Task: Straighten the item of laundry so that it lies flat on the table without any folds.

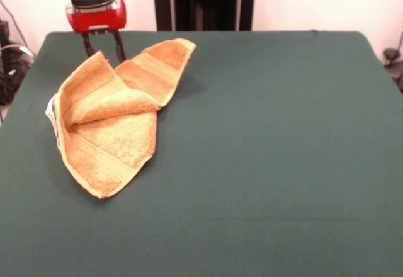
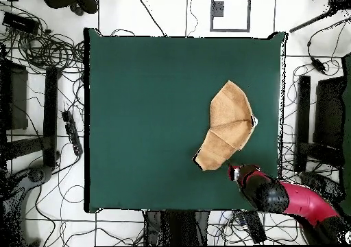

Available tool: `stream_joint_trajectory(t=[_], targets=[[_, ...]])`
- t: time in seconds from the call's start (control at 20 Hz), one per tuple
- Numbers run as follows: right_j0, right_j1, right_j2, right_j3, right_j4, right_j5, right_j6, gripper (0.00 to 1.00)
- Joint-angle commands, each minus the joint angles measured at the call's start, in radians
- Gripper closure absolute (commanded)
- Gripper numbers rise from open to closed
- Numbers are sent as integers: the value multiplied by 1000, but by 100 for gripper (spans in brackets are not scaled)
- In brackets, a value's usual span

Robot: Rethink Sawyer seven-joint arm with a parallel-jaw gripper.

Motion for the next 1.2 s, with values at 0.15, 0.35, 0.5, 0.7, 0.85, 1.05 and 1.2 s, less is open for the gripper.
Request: stream_joint_trajectory(t=[0.15,0.35,0.5,0.7,0.85,1.05,1.2], targets=[[-45,168,236,-51,-93,206,-353,0],[-100,206,279,-83,-130,264,-429,0],[-127,212,316,-62,-88,276,-366,0],[-104,55,388,60,70,344,-193,0],[-179,-38,521,148,249,448,-146,0],[-280,-124,677,203,455,585,-117,0],[-294,-198,741,209,596,675,-43,0]])
